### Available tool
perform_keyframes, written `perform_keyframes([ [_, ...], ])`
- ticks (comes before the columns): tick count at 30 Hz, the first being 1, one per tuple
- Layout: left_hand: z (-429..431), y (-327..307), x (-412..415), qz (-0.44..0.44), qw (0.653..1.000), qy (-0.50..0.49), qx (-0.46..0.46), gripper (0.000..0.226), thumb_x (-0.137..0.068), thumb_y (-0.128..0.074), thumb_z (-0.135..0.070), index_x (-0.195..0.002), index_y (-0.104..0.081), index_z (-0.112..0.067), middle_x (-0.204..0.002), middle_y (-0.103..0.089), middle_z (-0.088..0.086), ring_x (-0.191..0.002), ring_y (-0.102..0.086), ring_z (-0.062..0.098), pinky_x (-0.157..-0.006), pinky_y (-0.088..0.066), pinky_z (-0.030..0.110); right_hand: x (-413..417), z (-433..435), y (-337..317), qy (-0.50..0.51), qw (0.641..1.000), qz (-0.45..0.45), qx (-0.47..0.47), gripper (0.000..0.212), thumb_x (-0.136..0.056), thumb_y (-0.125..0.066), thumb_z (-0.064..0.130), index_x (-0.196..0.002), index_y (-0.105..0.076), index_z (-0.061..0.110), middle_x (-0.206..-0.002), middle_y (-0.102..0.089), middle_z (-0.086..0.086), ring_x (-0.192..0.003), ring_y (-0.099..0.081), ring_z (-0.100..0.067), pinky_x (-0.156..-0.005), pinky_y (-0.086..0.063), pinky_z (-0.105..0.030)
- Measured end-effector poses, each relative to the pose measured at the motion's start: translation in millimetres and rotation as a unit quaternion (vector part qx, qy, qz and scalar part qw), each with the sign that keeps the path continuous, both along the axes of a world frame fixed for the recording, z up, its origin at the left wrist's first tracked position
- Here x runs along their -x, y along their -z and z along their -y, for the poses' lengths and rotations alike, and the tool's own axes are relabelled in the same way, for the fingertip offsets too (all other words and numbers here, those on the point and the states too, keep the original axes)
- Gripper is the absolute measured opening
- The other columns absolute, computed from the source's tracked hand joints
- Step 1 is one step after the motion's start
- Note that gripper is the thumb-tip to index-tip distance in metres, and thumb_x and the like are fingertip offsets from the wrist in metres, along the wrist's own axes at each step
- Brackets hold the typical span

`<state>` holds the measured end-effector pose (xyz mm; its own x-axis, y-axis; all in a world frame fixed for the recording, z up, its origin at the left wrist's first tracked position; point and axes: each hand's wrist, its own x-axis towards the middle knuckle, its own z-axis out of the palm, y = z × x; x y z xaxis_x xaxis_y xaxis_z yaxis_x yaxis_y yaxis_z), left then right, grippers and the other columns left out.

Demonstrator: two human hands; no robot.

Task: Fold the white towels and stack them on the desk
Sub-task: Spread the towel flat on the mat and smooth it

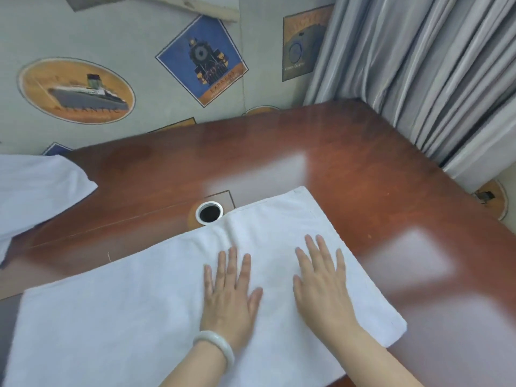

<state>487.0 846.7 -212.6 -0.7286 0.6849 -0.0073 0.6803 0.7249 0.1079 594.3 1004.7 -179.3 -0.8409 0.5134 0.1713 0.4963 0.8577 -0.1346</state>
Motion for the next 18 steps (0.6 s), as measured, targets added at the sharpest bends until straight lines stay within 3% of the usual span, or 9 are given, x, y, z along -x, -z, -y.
perform_keyframes([
  [2,5.4,2.7,2.9,0.010,1.000,0.027,-0.008,0.068,-0.095,-0.032,-0.048,-0.154,-0.028,-0.014,-0.161,-0.026,0.007,-0.149,-0.020,0.025,-0.113,-0.017,0.054,40.7,9.5,-0.6,-0.119,0.993,0.008,0.011,0.054,-0.089,-0.038,0.027,-0.140,-0.048,0.014,-0.155,-0.037,-0.010,-0.146,-0.030,-0.028,-0.114,-0.016,-0.052],
  [4,9.5,-2.5,9.9,0.019,0.999,0.039,0.002,0.068,-0.096,-0.032,-0.049,-0.154,-0.025,-0.016,-0.160,-0.028,0.002,-0.148,-0.022,0.022,-0.113,-0.018,0.053,70.7,-4.8,9.0,-0.172,0.982,0.071,0.023,0.059,-0.093,-0.032,0.035,-0.149,-0.038,0.021,-0.161,-0.026,-0.005,-0.149,-0.023,-0.025,-0.116,-0.010,-0.050],
  [6,31.2,-1.2,22.8,0.008,1.000,0.013,0.027,0.066,-0.096,-0.029,-0.052,-0.153,-0.030,-0.020,-0.159,-0.031,-0.002,-0.148,-0.024,0.022,-0.113,-0.018,0.058,82.2,-31.6,19.3,-0.127,0.983,0.120,0.053,0.070,-0.091,-0.012,0.054,-0.156,-0.018,0.031,-0.165,-0.005,0.001,-0.152,-0.004,-0.018,-0.119,0.006,-0.045],
  [8,75.8,2.6,42.6,-0.001,0.997,-0.062,0.043,0.063,-0.098,-0.021,-0.055,-0.152,-0.034,-0.025,-0.160,-0.029,-0.003,-0.148,-0.024,0.022,-0.115,-0.016,0.059,80.3,-44.9,28.5,-0.088,0.985,0.132,0.071,0.074,-0.088,0.001,0.061,-0.157,-0.003,0.034,-0.164,0.007,0.004,-0.151,0.011,-0.012,-0.120,0.013,-0.040],
  [12,162.6,3.6,73.5,0.013,0.982,-0.174,0.069,0.066,-0.100,-0.008,-0.054,-0.151,-0.038,-0.025,-0.160,-0.028,-0.002,-0.146,-0.022,0.017,-0.113,-0.015,0.060,79.0,-37.1,24.5,-0.070,0.985,0.140,0.072,0.071,-0.091,-0.003,0.059,-0.157,-0.006,0.034,-0.165,0.004,0.001,-0.151,0.011,-0.013,-0.121,0.009,-0.043],
  [16,150.1,-10.3,74.8,0.052,0.983,-0.165,0.056,0.065,-0.100,-0.005,-0.053,-0.150,-0.036,-0.026,-0.159,-0.031,0.003,-0.146,-0.024,0.026,-0.109,-0.013,0.060,111.9,-30.1,7.9,-0.016,0.986,0.147,0.075,0.054,-0.095,-0.020,0.054,-0.145,-0.031,0.036,-0.160,-0.016,-0.004,-0.150,-0.004,-0.025,-0.114,-0.006,-0.064],
  [18,142.1,-12.3,79.9,0.046,0.985,-0.160,0.042,0.066,-0.099,-0.004,-0.057,-0.154,-0.026,-0.027,-0.162,-0.022,0.004,-0.148,-0.019,0.024,-0.112,-0.011,0.059,120.6,-35.2,7.8,-0.001,0.983,0.174,0.067,0.054,-0.098,-0.022,0.058,-0.150,-0.019,0.043,-0.164,-0.002,0.001,-0.150,0.006,-0.029,-0.111,-0.004,-0.068],
])
